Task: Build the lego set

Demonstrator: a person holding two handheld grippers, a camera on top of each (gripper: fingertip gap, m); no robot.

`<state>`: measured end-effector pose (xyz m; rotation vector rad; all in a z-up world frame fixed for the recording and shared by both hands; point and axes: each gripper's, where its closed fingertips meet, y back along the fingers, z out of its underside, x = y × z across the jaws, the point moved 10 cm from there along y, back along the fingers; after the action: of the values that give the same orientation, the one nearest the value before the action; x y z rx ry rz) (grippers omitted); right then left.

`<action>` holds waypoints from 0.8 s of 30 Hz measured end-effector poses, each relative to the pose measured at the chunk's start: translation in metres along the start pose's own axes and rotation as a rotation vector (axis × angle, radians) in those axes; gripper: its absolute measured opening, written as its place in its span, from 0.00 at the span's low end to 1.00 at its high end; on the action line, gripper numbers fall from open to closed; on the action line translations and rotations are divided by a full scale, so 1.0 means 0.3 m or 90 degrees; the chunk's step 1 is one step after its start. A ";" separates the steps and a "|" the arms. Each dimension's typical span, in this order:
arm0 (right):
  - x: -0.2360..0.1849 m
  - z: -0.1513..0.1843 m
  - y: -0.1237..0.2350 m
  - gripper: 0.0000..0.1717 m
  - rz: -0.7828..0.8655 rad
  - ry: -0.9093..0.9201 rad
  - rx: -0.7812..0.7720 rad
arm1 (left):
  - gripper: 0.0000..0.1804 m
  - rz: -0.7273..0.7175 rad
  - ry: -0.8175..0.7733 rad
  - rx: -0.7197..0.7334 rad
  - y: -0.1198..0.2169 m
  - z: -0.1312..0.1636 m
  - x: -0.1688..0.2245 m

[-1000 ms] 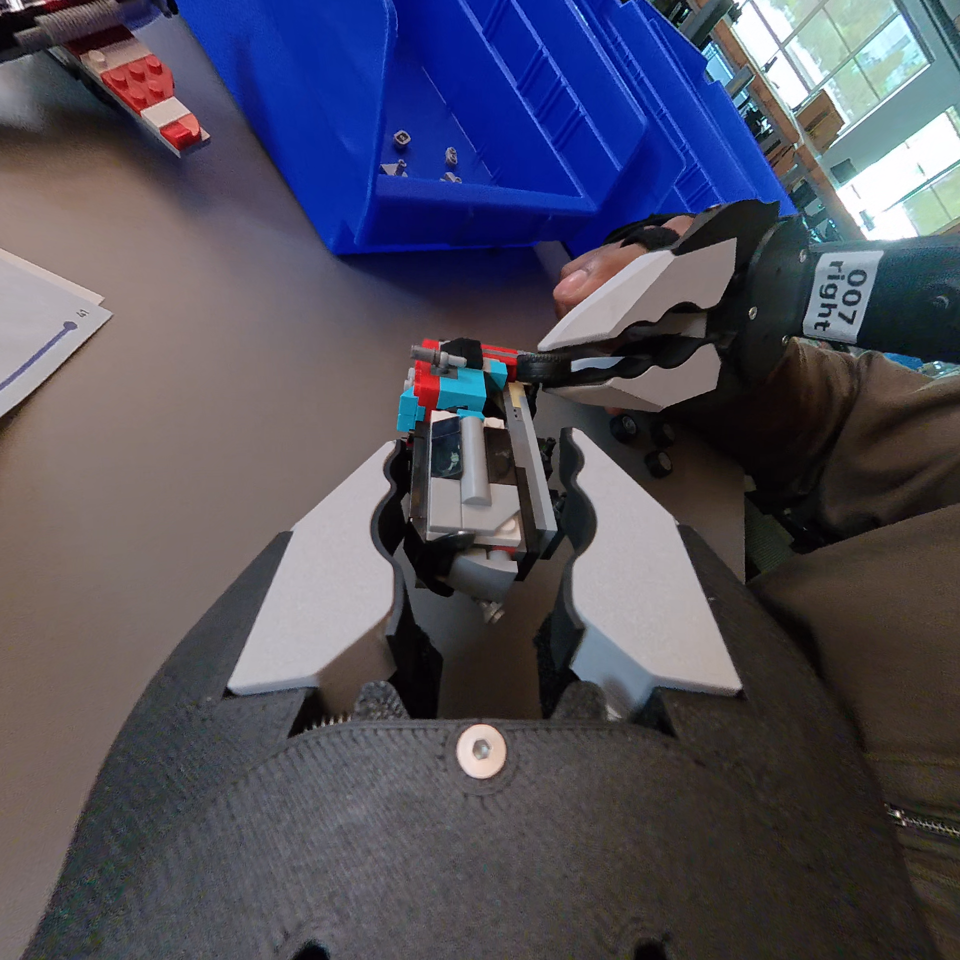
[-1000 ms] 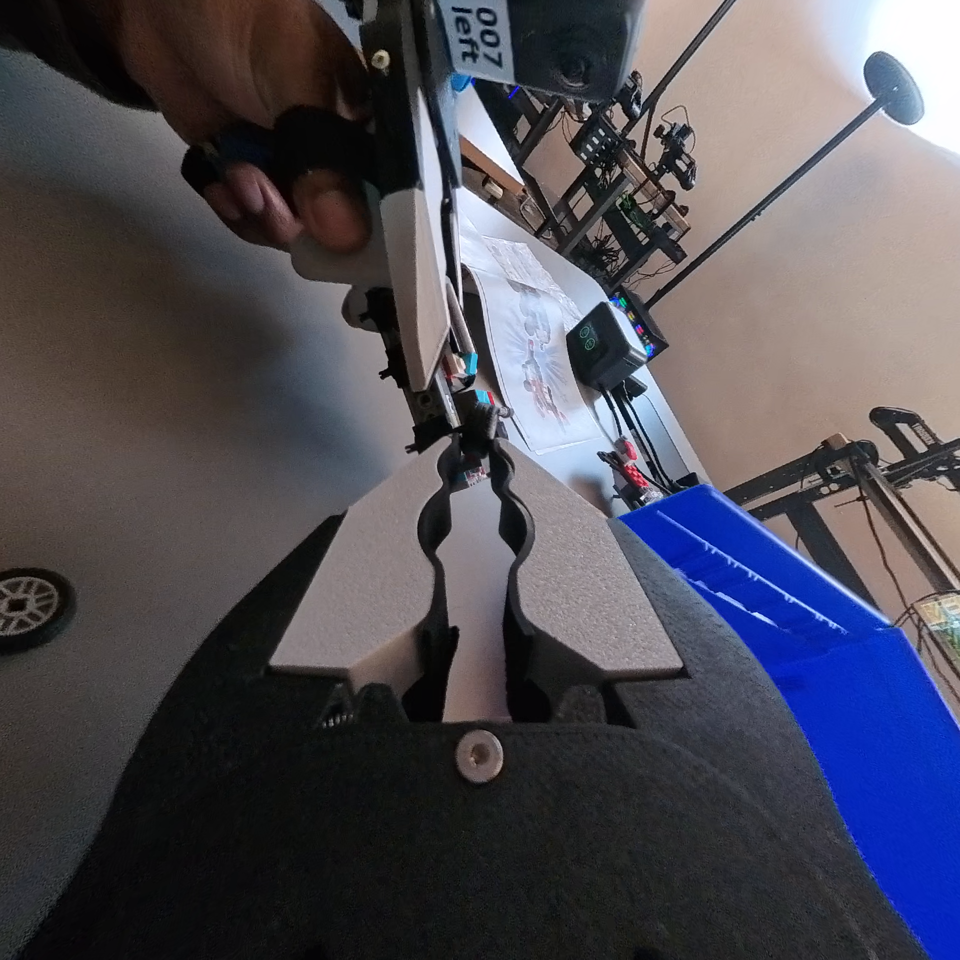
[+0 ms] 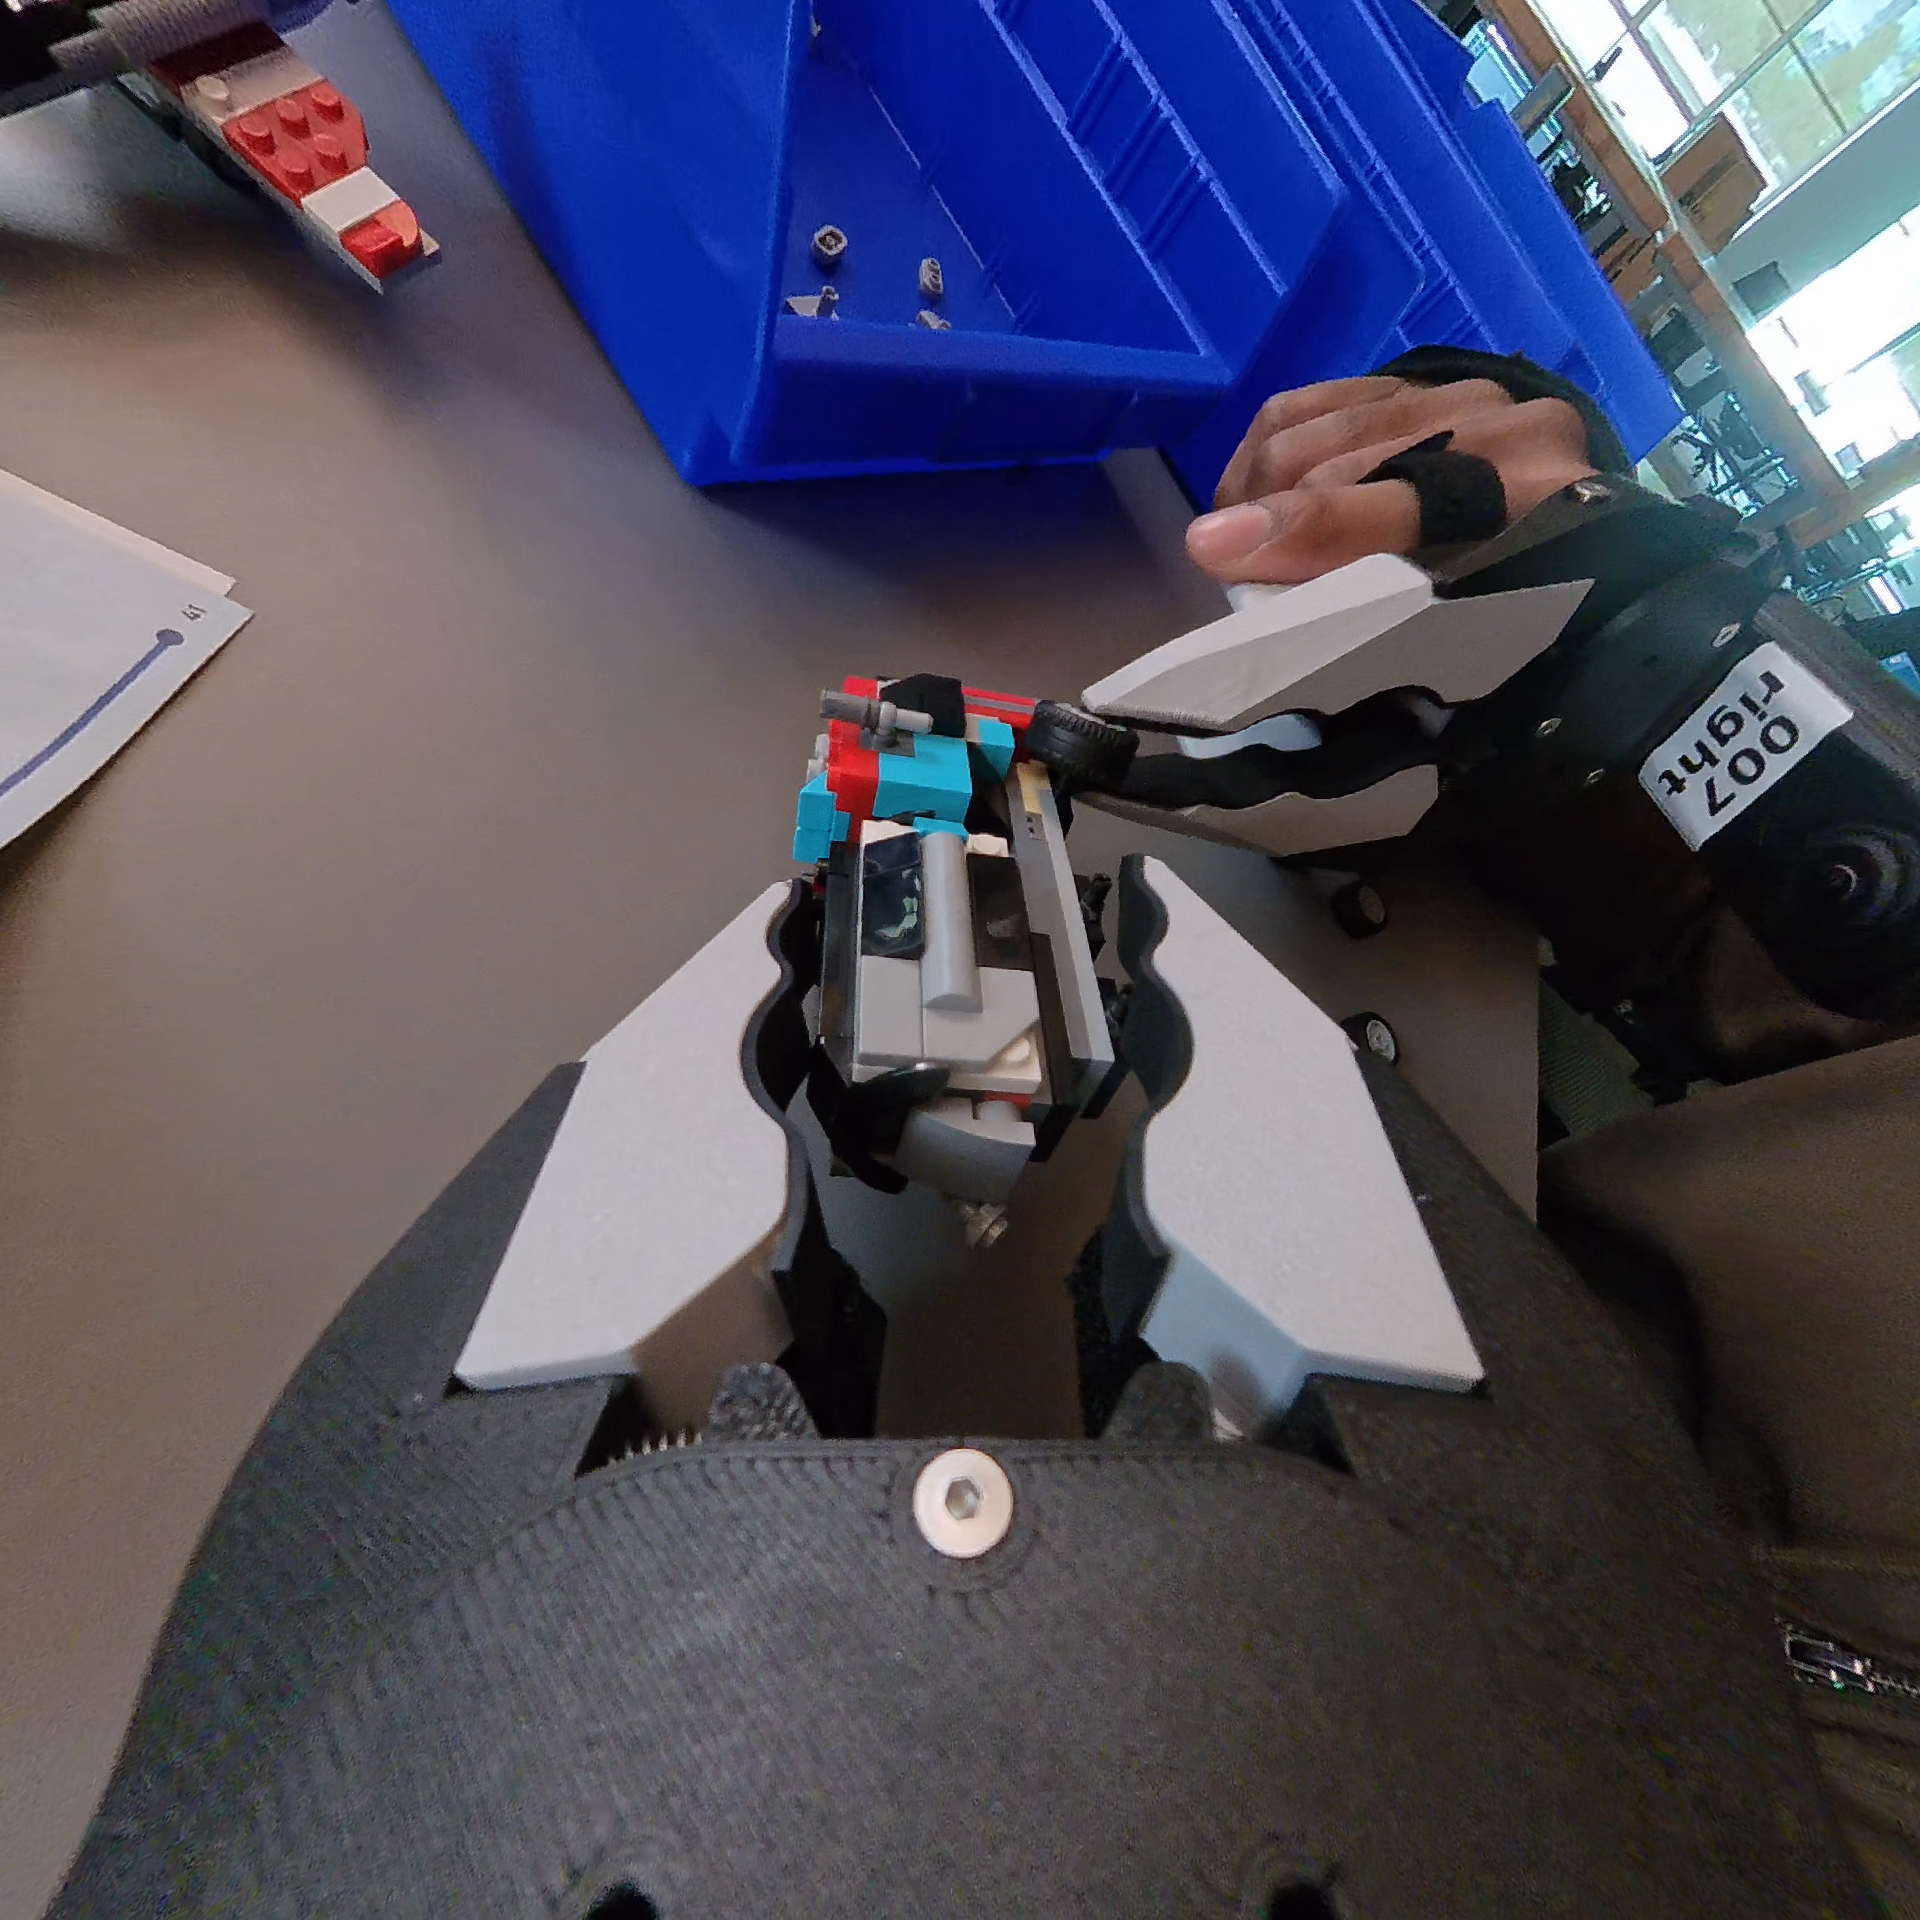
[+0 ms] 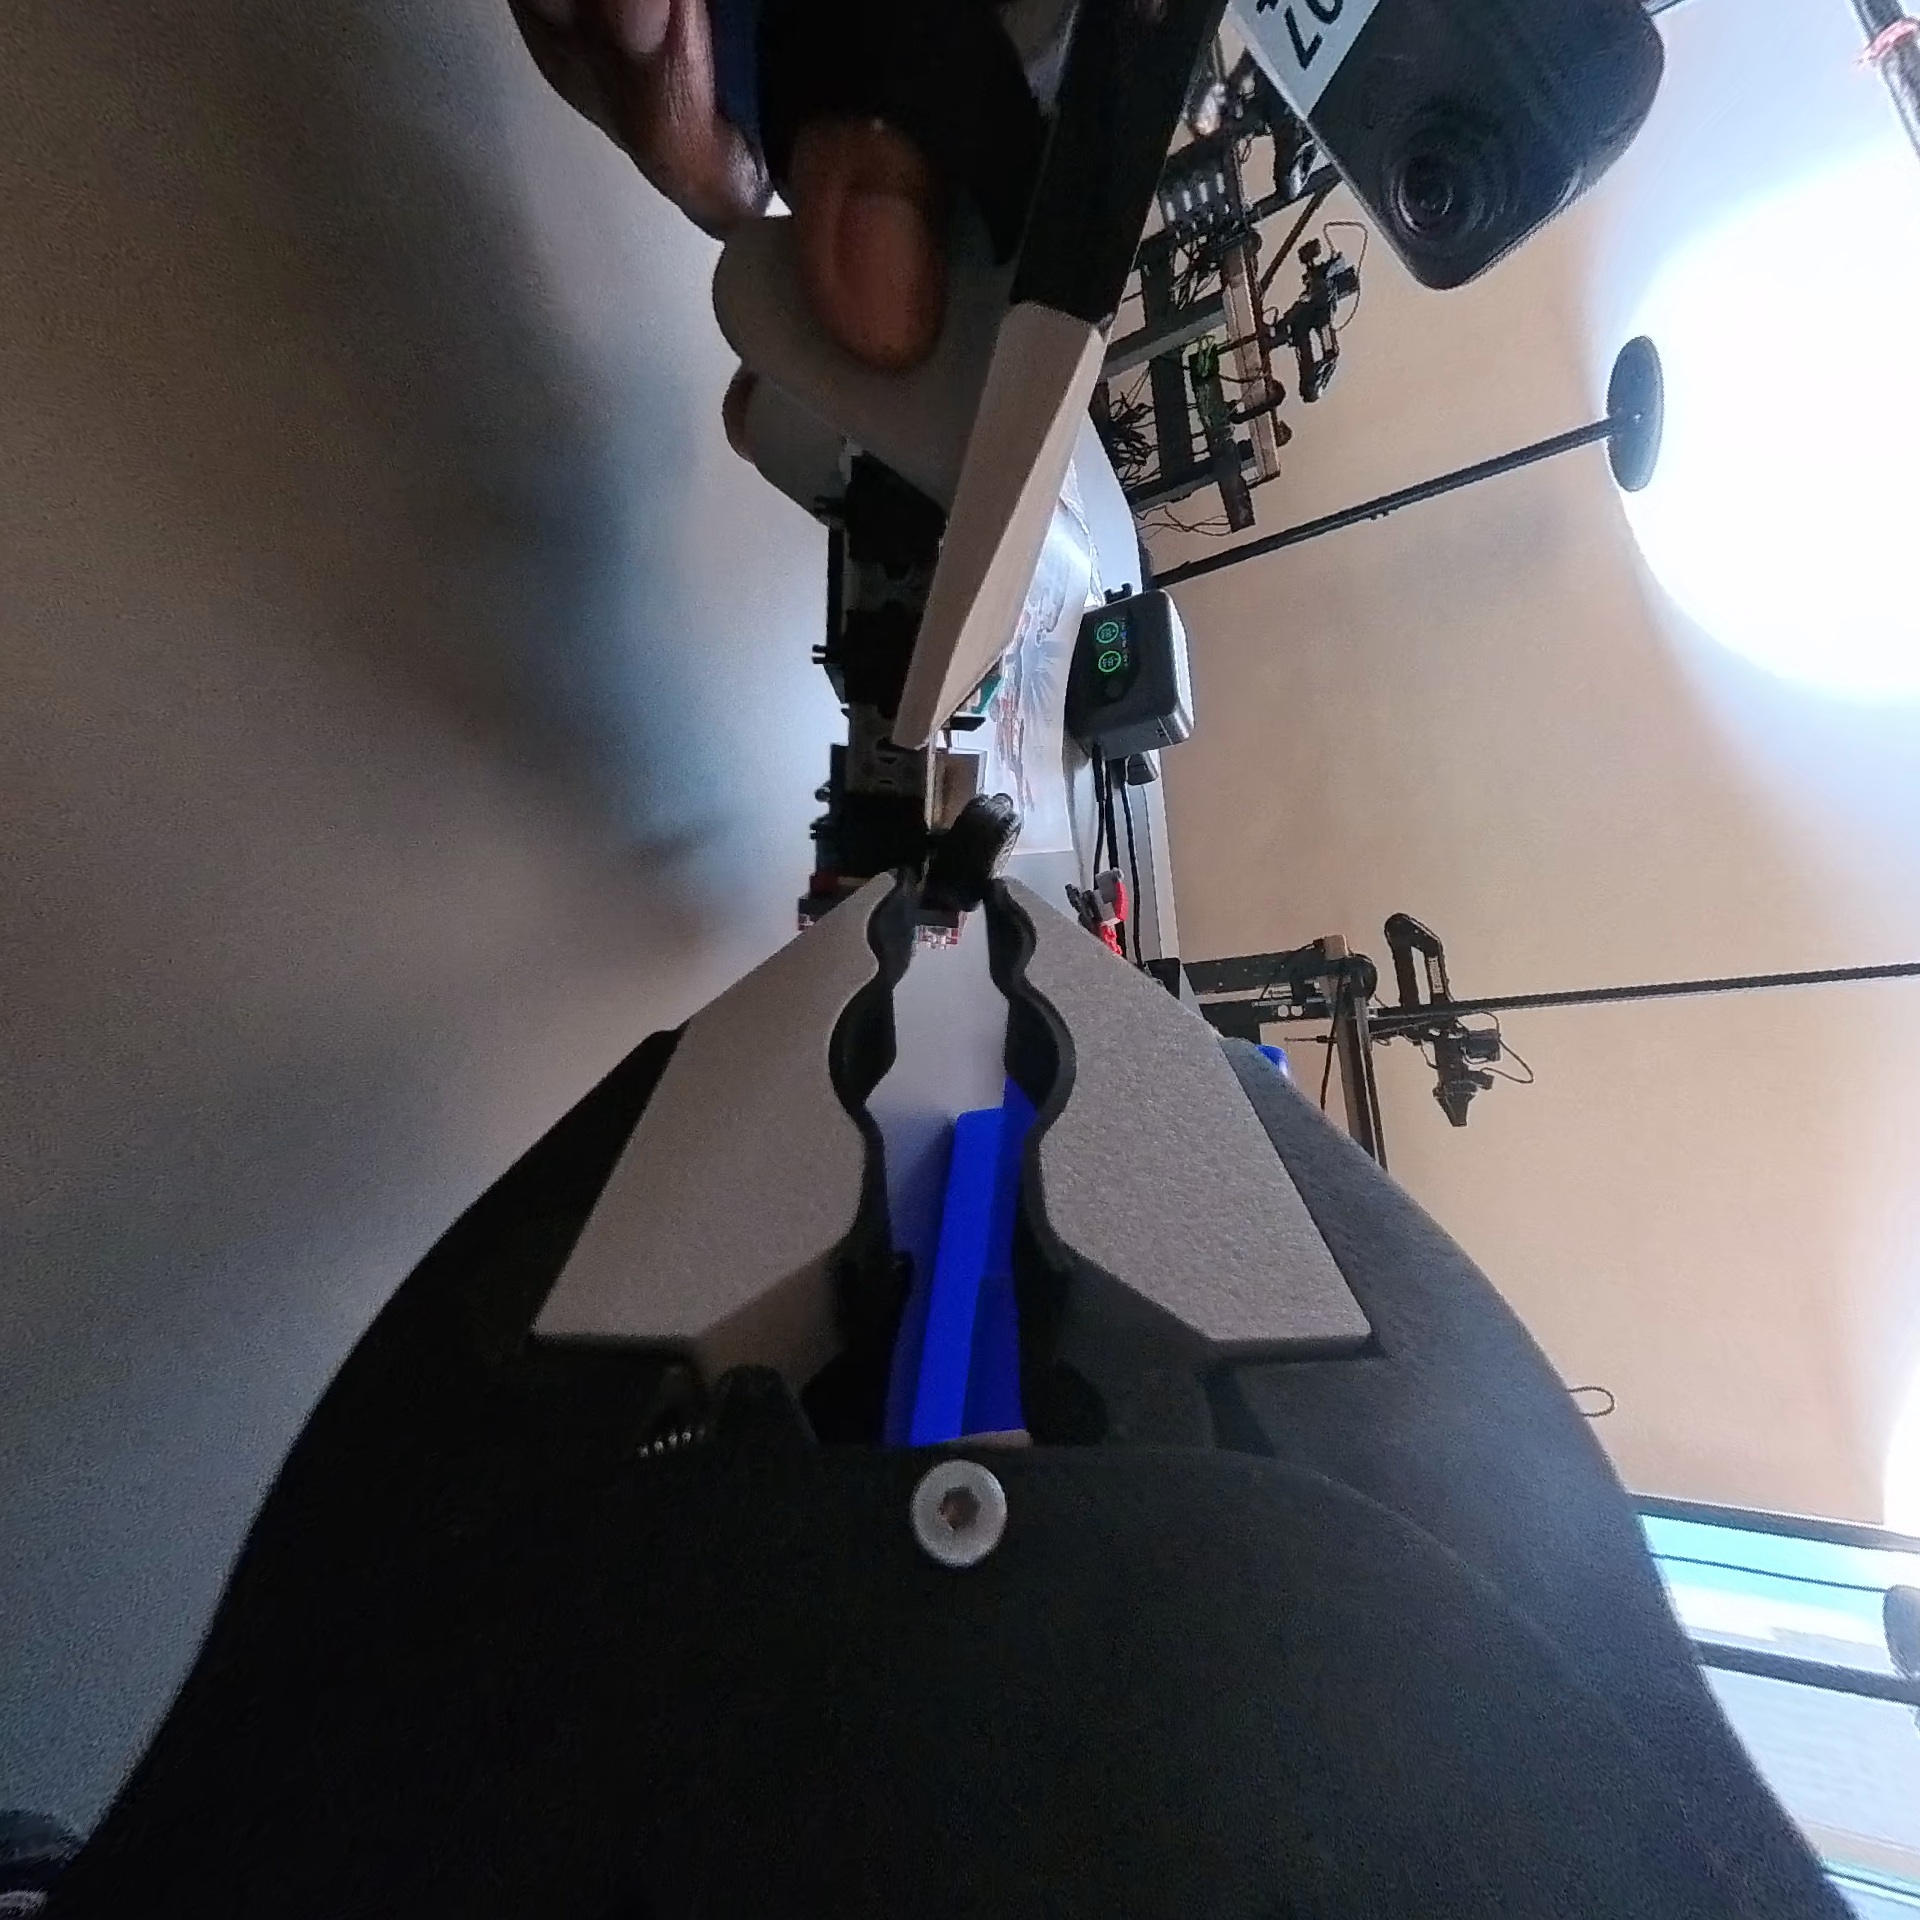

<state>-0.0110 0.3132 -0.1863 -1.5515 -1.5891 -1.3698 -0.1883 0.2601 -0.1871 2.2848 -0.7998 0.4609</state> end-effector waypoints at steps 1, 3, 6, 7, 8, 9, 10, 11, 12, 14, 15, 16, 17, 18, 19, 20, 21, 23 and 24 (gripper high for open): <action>0.000 0.000 0.001 0.09 -0.001 -0.001 0.001 | 0.34 0.001 0.000 0.001 0.000 0.000 0.000; 0.000 0.001 0.003 0.11 -0.003 0.000 0.005 | 0.34 0.006 0.000 0.003 -0.001 -0.001 0.002; 0.000 0.001 0.006 0.15 -0.006 -0.003 0.012 | 0.34 0.013 0.000 0.005 -0.002 -0.001 0.004; 0.000 0.001 0.007 0.16 -0.007 -0.005 0.015 | 0.34 0.015 -0.002 0.006 -0.002 -0.002 0.005; 0.000 0.001 0.008 0.17 -0.008 -0.006 0.018 | 0.34 0.019 -0.003 0.007 -0.003 -0.002 0.006; 0.001 0.001 0.008 0.17 -0.008 -0.007 0.020 | 0.34 0.021 -0.004 0.008 -0.004 -0.002 0.008; 0.001 0.002 0.009 0.17 -0.009 -0.008 0.022 | 0.34 0.022 -0.006 0.008 -0.004 -0.002 0.009; 0.001 0.002 0.010 0.17 -0.010 -0.009 0.023 | 0.34 0.022 -0.007 0.009 -0.004 -0.003 0.010; 0.002 0.003 0.010 0.18 -0.009 -0.010 0.025 | 0.34 0.023 -0.007 0.009 -0.004 -0.003 0.009; 0.003 0.004 0.012 0.19 -0.010 -0.012 0.029 | 0.34 0.024 -0.007 0.011 -0.003 -0.003 0.010; 0.004 0.003 0.014 0.20 -0.010 -0.013 0.032 | 0.34 0.024 -0.007 0.012 -0.002 -0.004 0.009; 0.004 0.003 0.015 0.21 -0.011 -0.015 0.035 | 0.34 0.025 -0.006 0.013 -0.002 -0.004 0.009; 0.004 0.003 0.016 0.22 -0.014 -0.016 0.039 | 0.34 0.025 -0.006 0.013 -0.001 -0.004 0.009; 0.004 0.002 0.018 0.24 -0.019 -0.019 0.045 | 0.34 0.025 -0.005 0.014 -0.001 -0.004 0.008; 0.003 0.001 0.022 0.26 -0.025 -0.022 0.055 | 0.34 0.025 -0.005 0.014 0.000 -0.004 0.007; 0.003 -0.001 0.025 0.28 -0.031 -0.028 0.067 | 0.34 0.026 -0.004 0.015 0.001 -0.005 0.007; 0.004 -0.002 0.029 0.29 -0.031 -0.032 0.078 | 0.34 0.027 -0.003 0.016 0.002 -0.005 0.007; 0.004 0.000 0.028 0.34 -0.020 -0.027 0.080 | 0.34 0.032 0.000 0.018 0.003 -0.006 0.006; 0.001 0.003 0.024 0.37 -0.013 -0.017 0.073 | 0.34 0.035 0.002 0.019 0.004 -0.006 0.007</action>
<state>-0.0040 0.3128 -0.1841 -1.4949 -1.6734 -1.2517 -0.1877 0.2599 -0.1842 2.2932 -0.8613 0.5042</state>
